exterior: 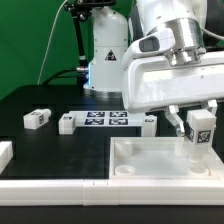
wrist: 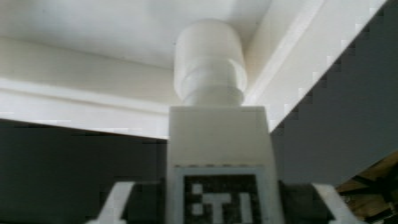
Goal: Assemble one leg
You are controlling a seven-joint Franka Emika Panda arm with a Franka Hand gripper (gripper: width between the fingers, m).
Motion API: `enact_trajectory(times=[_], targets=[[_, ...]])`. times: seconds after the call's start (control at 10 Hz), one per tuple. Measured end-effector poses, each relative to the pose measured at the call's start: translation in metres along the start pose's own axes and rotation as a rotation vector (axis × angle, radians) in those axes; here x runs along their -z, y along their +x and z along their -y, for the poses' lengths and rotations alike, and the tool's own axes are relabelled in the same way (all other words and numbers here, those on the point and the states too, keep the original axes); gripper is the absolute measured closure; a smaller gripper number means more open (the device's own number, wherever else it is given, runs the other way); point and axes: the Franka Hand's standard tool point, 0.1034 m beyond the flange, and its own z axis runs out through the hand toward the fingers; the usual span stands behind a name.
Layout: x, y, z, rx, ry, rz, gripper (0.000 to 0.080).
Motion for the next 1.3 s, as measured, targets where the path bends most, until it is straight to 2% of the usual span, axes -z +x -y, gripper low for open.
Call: enact_trajectory(times=[0.3, 0.5, 0.9, 1.0, 1.1, 1.3], targets=[[-0.007, 0.002, -0.001, -0.004, -0.006, -0.031, 0.0509], [-0.015, -0.009, 0.001, -0.008, -0.002, -0.017, 0.0509], [-0.018, -0.011, 0.0, -0.011, -0.004, -0.026, 0.0509], [-0.019, -0.013, 0.001, -0.011, -0.001, -0.014, 0.0451], [-0.019, -0.014, 0.001, -0.011, 0.0, -0.009, 0.0451], [-0.02, -0.015, 0.001, -0.011, 0.0, -0.009, 0.0188]])
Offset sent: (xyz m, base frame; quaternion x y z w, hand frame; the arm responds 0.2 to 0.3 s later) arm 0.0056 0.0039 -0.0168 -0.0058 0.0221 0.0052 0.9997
